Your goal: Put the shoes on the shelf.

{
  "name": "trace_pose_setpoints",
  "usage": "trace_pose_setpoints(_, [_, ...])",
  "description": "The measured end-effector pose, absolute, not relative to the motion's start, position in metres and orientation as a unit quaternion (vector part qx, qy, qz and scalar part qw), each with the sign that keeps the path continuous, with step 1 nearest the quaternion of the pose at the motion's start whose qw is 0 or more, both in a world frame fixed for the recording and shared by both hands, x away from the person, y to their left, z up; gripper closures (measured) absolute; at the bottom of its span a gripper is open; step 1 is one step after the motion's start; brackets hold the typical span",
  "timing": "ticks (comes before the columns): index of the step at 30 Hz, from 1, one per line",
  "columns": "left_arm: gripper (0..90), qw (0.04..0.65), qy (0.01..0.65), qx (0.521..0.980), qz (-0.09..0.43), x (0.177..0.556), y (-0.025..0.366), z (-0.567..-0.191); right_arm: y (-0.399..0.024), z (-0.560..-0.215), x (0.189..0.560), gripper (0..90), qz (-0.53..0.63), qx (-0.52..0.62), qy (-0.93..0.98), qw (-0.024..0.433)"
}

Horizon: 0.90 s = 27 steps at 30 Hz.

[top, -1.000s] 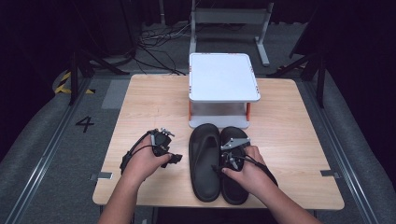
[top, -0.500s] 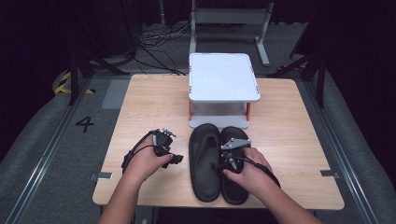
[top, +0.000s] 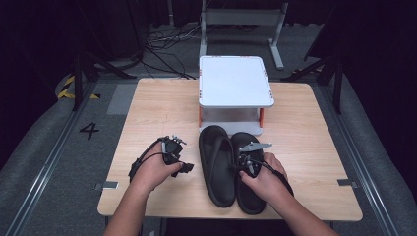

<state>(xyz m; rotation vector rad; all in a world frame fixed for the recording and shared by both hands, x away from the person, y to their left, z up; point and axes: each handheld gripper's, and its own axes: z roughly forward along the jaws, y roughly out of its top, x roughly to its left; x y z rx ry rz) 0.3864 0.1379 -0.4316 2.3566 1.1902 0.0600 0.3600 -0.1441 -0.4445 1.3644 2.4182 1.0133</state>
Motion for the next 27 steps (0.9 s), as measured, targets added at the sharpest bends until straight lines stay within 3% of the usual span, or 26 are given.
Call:
trace_pose_setpoints(3, [33.3, 0.248, 0.437, 0.865, 0.022, 0.387, 0.138, -0.432, -0.15, -0.444, 0.363, 77.0, 0.34, 0.462, 0.815, 0.08])
trace_pose_setpoints(14, [33.4, 0.26, 0.441, 0.859, 0.027, 0.387, 0.143, -0.426, -0.163, -0.429, 0.368, 77.2, 0.352, 0.467, 0.807, 0.084])
trace_pose_setpoints(27, [33.4, 0.264, 0.443, 0.856, 0.027, 0.388, 0.146, -0.426, -0.171, -0.397, 0.397, 77.2, 0.384, 0.512, 0.759, 0.122])
